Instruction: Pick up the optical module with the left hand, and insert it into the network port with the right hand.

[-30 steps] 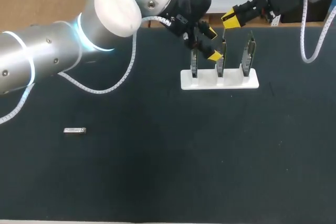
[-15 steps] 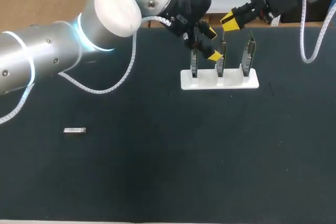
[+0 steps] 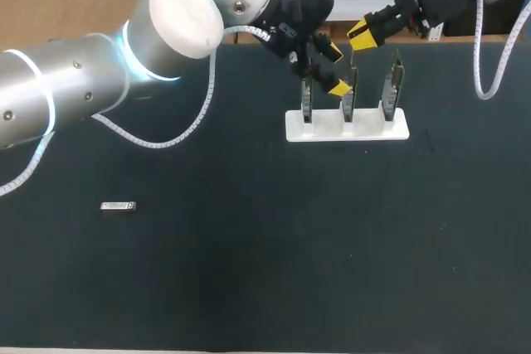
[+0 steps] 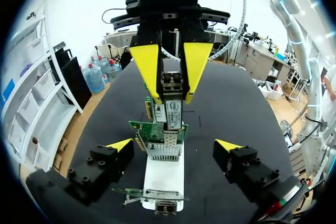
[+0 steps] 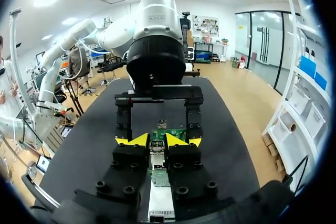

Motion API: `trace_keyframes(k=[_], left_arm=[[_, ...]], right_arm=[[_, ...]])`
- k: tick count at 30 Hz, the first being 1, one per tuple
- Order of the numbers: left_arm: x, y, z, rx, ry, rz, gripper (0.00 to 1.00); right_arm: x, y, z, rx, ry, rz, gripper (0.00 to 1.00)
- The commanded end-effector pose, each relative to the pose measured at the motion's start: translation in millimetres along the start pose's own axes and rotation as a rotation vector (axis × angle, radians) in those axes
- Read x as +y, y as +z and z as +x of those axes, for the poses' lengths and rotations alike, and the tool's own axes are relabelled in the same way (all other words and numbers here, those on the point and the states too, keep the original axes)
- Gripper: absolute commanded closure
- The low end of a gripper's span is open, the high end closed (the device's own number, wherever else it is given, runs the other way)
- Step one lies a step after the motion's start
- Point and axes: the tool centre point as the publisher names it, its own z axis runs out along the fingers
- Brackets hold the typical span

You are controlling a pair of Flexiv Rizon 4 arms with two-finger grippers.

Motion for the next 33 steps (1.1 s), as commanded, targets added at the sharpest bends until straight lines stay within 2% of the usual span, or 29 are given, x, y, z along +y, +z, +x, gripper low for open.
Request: trace_keyframes(k=[1,10,33], left_arm=[[1.1,-0.2,-1.2,0.006,-0.002,0.002,0.00],[1.1,-0.2,-1.2,0.006,-0.002,0.002,0.00],[1.1,-0.2,-1.2,0.006,-0.002,0.002,0.00]], right_arm=[[0.6,2.0,1.3,0.003,-0.004,0.006,1.00],[0.2,-1.5,-6.3,0.007,-0.033,0.022,1.00],[-1.6,2.0,1.9,0.021,-0.019,0.018,1.00]])
